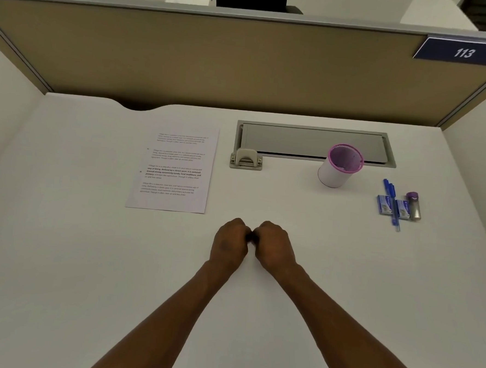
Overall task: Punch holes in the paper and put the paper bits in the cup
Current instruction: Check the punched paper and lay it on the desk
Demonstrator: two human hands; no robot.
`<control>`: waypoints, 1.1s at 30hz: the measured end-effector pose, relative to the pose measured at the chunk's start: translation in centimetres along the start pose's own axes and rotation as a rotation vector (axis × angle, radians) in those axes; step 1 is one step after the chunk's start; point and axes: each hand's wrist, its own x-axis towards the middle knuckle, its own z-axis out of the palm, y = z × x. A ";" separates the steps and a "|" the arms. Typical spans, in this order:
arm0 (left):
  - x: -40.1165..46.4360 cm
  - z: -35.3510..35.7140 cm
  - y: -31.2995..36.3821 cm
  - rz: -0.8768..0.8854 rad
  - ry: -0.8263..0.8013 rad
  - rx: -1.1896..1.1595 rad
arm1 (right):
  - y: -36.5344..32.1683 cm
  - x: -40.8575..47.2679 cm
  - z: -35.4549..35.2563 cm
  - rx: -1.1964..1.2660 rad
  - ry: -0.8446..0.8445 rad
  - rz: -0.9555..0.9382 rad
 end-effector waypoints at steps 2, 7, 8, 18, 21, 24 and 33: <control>-0.1 0.0 0.2 -0.022 0.015 -0.013 | 0.1 0.2 -0.1 0.004 0.009 0.017; -0.6 0.0 0.6 -0.044 0.067 -0.072 | 0.3 -0.1 -0.5 0.102 0.046 0.047; -0.7 0.0 0.6 -0.051 0.069 -0.091 | 0.5 -0.1 -0.7 0.144 0.048 0.062; 2.5 -2.0 7.3 0.077 0.117 -0.283 | 4.0 -1.4 -8.2 0.539 0.224 0.215; 5.7 -3.8 11.9 0.180 0.147 -0.288 | 5.7 -0.5 -13.3 0.552 0.342 0.209; 9.6 -5.6 17.0 0.255 0.166 -0.311 | 7.8 1.1 -18.7 0.581 0.441 0.232; 18.4 -4.2 23.9 0.264 0.159 -0.218 | 13.8 7.1 -24.3 0.463 0.515 0.254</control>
